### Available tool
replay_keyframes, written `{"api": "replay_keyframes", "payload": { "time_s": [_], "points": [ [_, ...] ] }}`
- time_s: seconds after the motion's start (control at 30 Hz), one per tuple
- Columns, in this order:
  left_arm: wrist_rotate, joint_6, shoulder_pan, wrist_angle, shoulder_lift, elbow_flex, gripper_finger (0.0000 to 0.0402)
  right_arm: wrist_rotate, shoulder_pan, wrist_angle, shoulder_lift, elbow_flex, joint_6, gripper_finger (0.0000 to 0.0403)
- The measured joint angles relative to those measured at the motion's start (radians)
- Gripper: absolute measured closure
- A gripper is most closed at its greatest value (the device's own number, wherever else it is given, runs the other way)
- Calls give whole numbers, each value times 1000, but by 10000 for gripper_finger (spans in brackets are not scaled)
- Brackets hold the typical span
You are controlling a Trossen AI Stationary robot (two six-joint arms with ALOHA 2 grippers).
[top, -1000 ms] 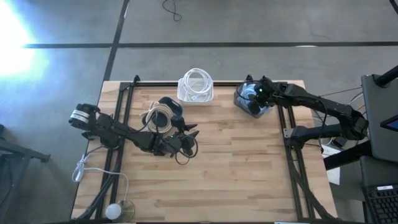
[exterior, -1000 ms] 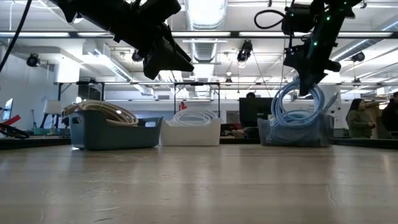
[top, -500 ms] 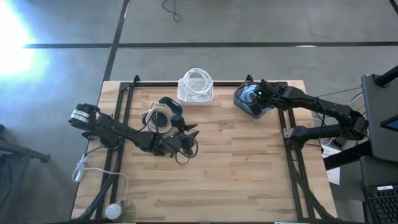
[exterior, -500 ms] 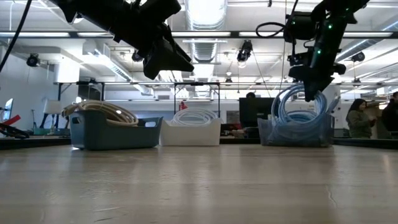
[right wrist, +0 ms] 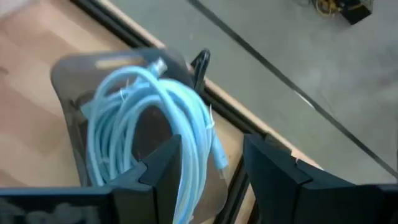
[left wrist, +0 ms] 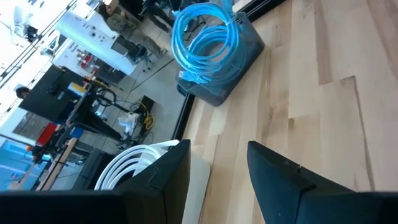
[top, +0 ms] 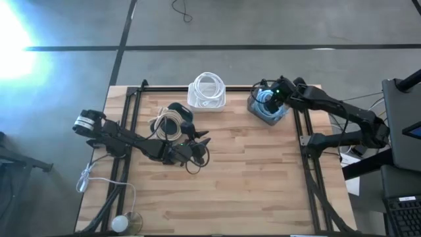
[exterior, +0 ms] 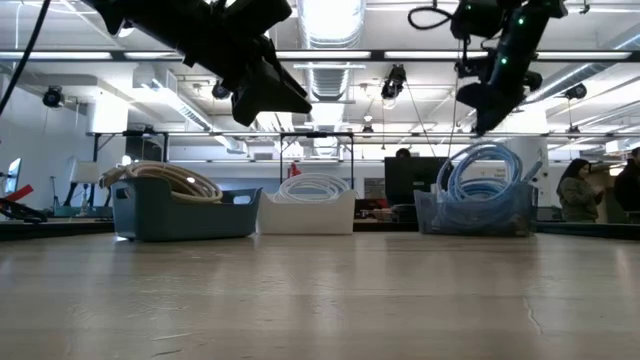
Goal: Sort HDMI cables
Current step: Return to Home Position
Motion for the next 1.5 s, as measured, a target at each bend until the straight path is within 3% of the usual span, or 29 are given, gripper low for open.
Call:
{"api": "replay_keyframes", "payload": {
  "time_s": [0.2, 0.4, 0.5, 0.77, 0.9, 1.0, 1.2, 1.37, 1.5],
  "points": [
    [-93, 0, -1, -1, 0, 8, 239, -20, 2, -3, 0, 72, -6, 234],
    [-177, -2, -18, -30, -49, 20, 239, -242, 29, -13, 0, 167, 26, 240],
    [-179, -47, -28, -63, -126, 20, 239, -332, 60, -32, 0, 218, 8, 246],
    [-106, -324, -62, -353, -442, 13, 239, -361, 209, -30, -94, 242, -72, 261],
    [-92, -507, -64, -570, -574, 6, 239, -410, 300, 40, -206, 154, -106, 261],
    [-45, -552, -65, -584, -649, -48, 239, -485, 352, 200, -310, 29, -141, 258],
    [70, -544, -64, -357, -776, -236, 239, -729, 380, 460, -505, -244, -214, 252],
    [93, -476, -64, -138, -885, -396, 239, -737, 379, 549, -637, -403, -191, 256],
    [95, -469, -63, -95, -986, -484, 239, -736, 379, 570, -744, -479, -186, 259]
  ]
}}
